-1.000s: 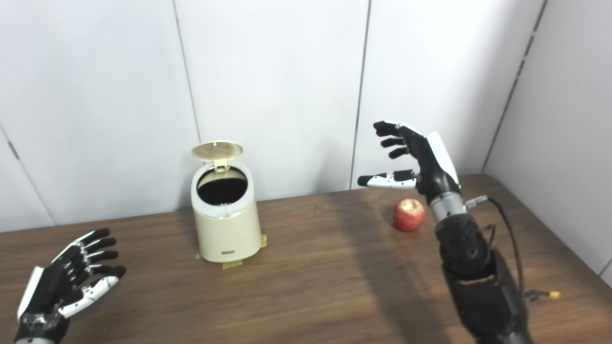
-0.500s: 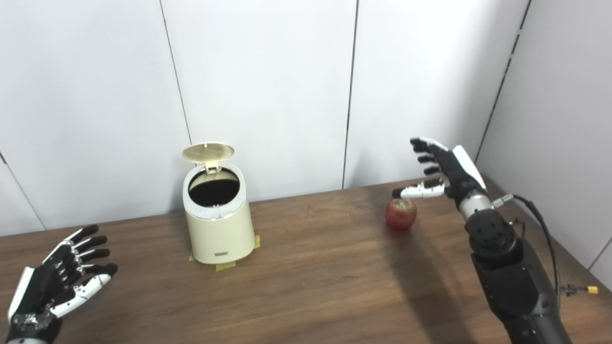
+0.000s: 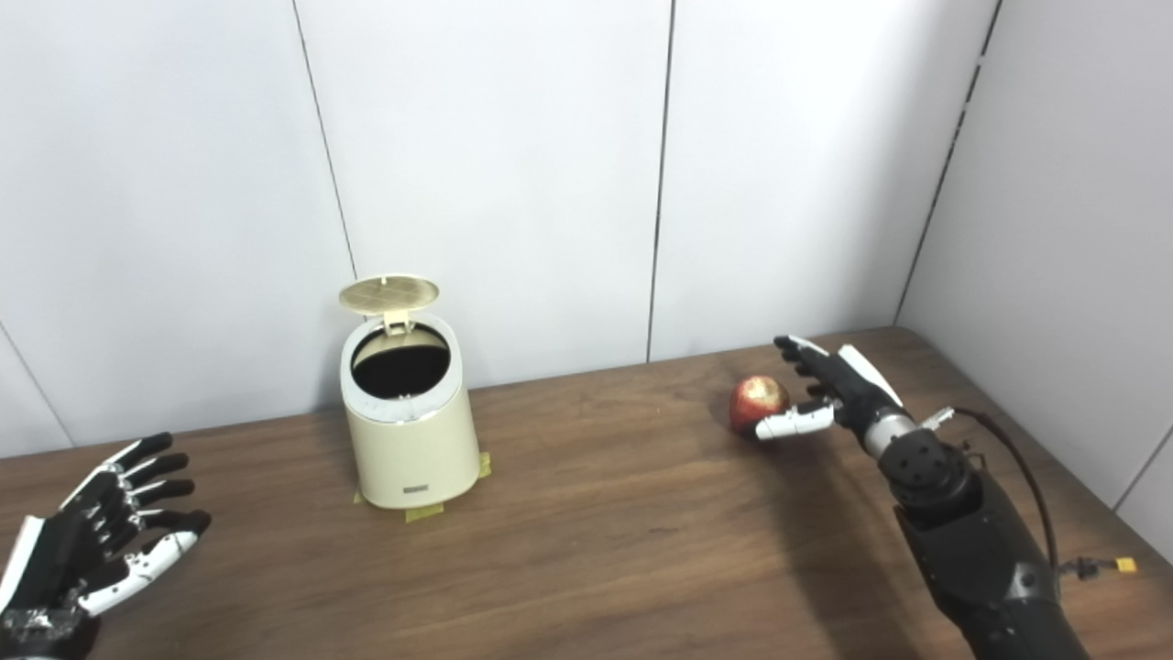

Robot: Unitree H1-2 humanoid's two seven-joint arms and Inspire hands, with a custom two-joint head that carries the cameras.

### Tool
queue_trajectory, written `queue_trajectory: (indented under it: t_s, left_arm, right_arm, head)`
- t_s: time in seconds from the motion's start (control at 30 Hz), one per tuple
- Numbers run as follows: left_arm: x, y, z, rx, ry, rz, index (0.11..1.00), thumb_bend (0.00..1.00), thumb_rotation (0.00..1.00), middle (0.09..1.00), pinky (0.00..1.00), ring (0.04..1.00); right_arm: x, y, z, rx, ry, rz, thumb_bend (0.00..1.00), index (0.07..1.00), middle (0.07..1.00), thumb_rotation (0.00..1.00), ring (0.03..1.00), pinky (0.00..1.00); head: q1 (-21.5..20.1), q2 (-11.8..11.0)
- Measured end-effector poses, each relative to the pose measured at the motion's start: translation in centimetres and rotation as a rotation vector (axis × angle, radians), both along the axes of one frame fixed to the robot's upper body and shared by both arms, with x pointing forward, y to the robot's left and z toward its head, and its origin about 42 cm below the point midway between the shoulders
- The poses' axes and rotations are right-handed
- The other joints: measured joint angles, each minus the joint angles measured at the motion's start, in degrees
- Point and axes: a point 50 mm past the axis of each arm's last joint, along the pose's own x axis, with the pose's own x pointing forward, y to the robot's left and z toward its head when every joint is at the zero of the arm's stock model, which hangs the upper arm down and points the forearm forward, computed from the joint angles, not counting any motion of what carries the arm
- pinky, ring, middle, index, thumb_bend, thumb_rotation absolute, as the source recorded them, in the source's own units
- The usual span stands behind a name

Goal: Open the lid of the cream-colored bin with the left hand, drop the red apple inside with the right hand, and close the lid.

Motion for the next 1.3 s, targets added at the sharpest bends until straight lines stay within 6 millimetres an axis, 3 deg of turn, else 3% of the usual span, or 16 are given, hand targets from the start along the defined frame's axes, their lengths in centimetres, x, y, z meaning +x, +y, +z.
queue_trajectory:
  t_s: [0.17,0.63,0.83,0.93,0.97,1.0,1.3]
  left_arm:
    - [-0.1,0.0,0.0,0.004,0.019,-0.008,0.843,0.57,0.01,0.778,0.59,0.711]
    - [-0.2,-0.3,0.2,0.018,0.016,-0.027,0.844,0.56,0.0,0.777,0.6,0.717]
    - [-0.3,-0.4,0.2,0.021,0.017,-0.032,0.837,0.57,0.01,0.769,0.59,0.703]
    - [-0.4,-0.4,0.3,0.024,0.014,-0.034,0.834,0.57,0.01,0.766,0.58,0.698]
    - [-0.4,-0.4,0.3,0.024,0.014,-0.033,0.833,0.57,0.01,0.765,0.58,0.697]
    - [-0.4,-0.4,0.3,0.024,0.014,-0.034,0.834,0.57,0.0,0.763,0.58,0.694]
    - [-0.4,-0.5,0.2,0.03,0.017,-0.037,0.834,0.55,0.0,0.762,0.57,0.684]
  right_arm:
    - [0.1,-0.1,-1.1,-0.014,0.036,-0.006,0.85,0.922,0.914,0.16,0.904,0.87]
    - [1.5,0.3,-1.6,-0.167,0.017,0.009,0.86,0.83,0.797,0.19,0.832,0.79]
    - [1.5,0.5,-2.1,-0.192,-0.008,0.01,0.78,0.77,0.714,0.11,0.773,0.8]
    - [1.6,0.4,-2.7,-0.213,-0.032,0.017,0.74,0.662,0.625,0.06,0.669,0.69]
    - [1.6,0.3,-2.9,-0.219,-0.047,0.018,0.62,0.562,0.543,0.02,0.574,0.58]
    - [1.6,0.3,-3.0,-0.225,-0.061,0.013,0.57,0.533,0.508,0.01,0.522,0.53]
    - [2.1,1.0,-3.3,-0.249,-0.125,-0.018,0.52,0.53,0.449,0.0,0.452,0.45]
  head:
    - [-0.09,0.09]
    - [0.26,0.62]
    - [0.79,1.32]
    - [0.97,1.41]
    - [0.97,1.41]
    - [1.05,1.49]
    - [1.49,1.85]
